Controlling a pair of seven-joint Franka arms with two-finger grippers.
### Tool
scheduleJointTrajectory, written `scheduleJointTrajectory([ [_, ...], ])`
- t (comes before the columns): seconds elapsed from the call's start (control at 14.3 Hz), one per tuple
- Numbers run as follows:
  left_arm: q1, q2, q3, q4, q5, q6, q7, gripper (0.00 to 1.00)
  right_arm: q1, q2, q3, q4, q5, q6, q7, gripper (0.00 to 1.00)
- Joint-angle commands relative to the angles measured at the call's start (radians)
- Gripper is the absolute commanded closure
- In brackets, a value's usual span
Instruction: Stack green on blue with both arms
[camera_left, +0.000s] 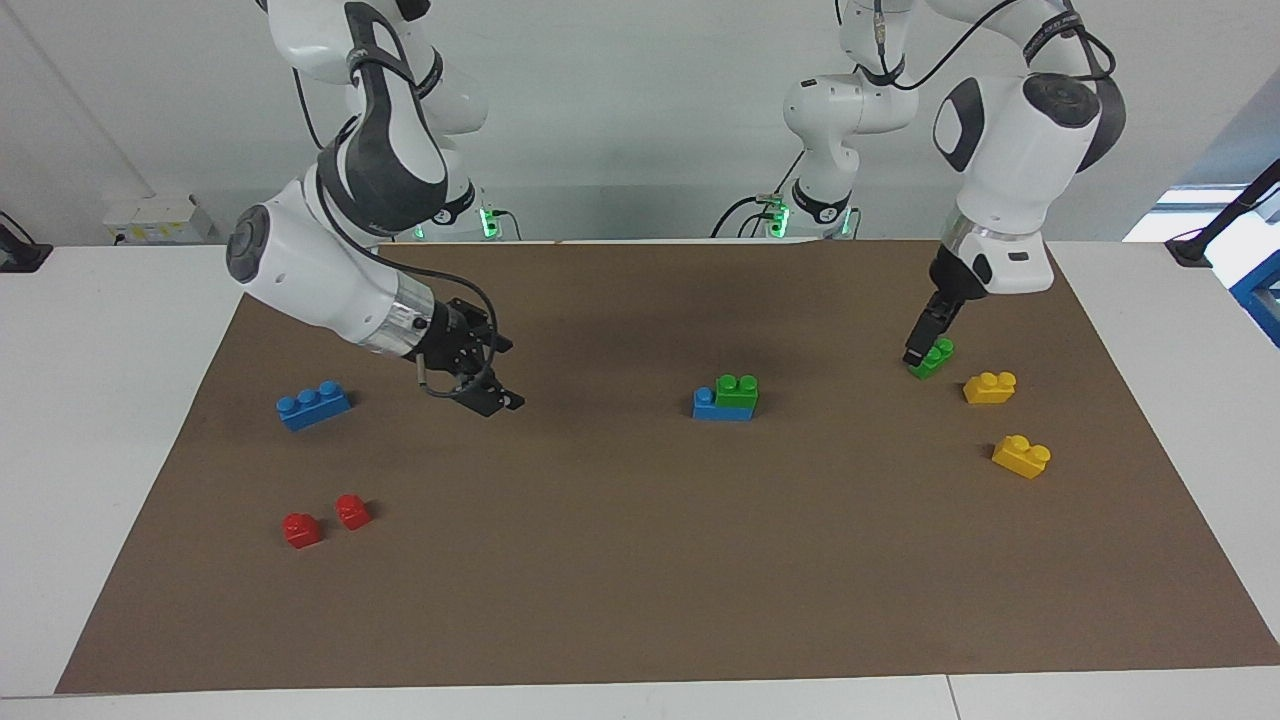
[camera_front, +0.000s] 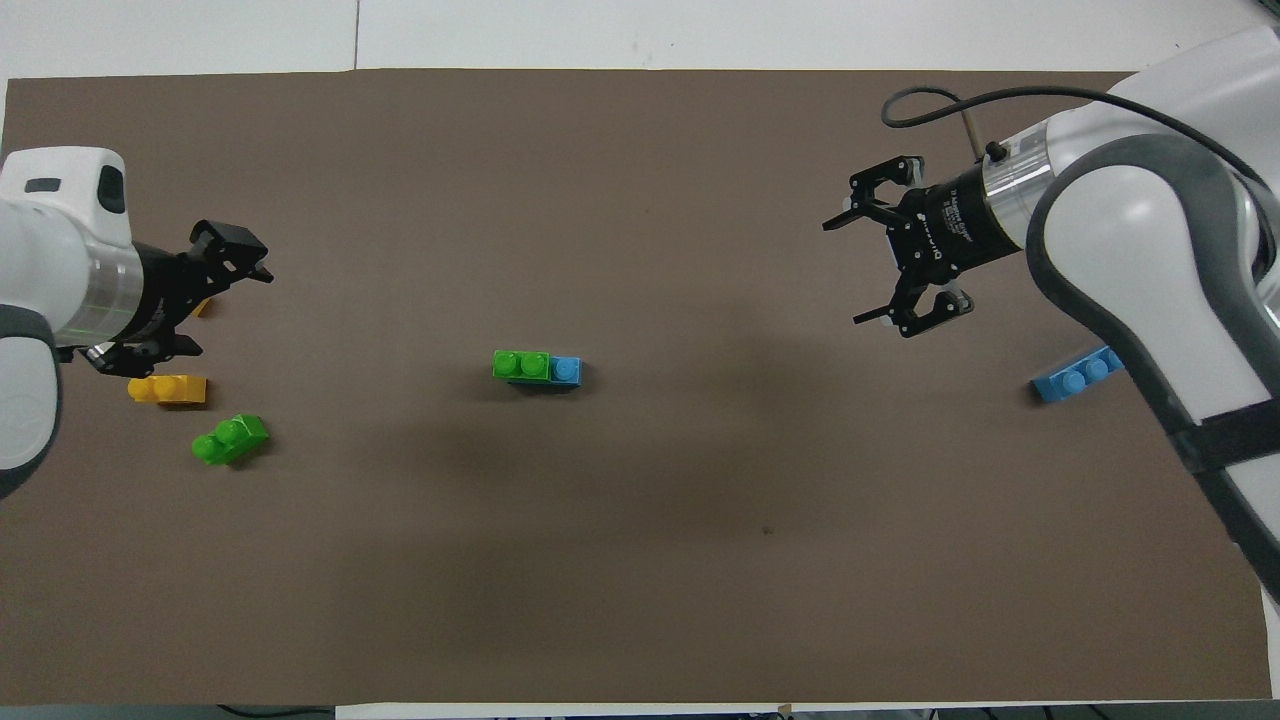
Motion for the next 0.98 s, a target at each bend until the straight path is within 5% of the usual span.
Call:
scheduleJointTrajectory([
  [0.0, 0.049, -0.024, -0.008, 0.031, -0.018, -0.08, 0.241, 0.0, -0.056, -0.023, 0.012, 0.033, -0.098, -0.076, -0.149, 0.0],
  [0.35, 0.077, -0.012, -0.001, 0.122, -0.018, -0.122, 0.474, 0.0, -0.126, -0.092, 0.012, 0.044, -0.292, -0.157, -0.488, 0.0],
  [0.91, 0.074, -0.006, -0.003, 0.202, -0.009, -0.181, 0.572, 0.0, -0.261, -0.176, 0.011, 0.042, -0.474, -0.199, -1.008, 0.0],
])
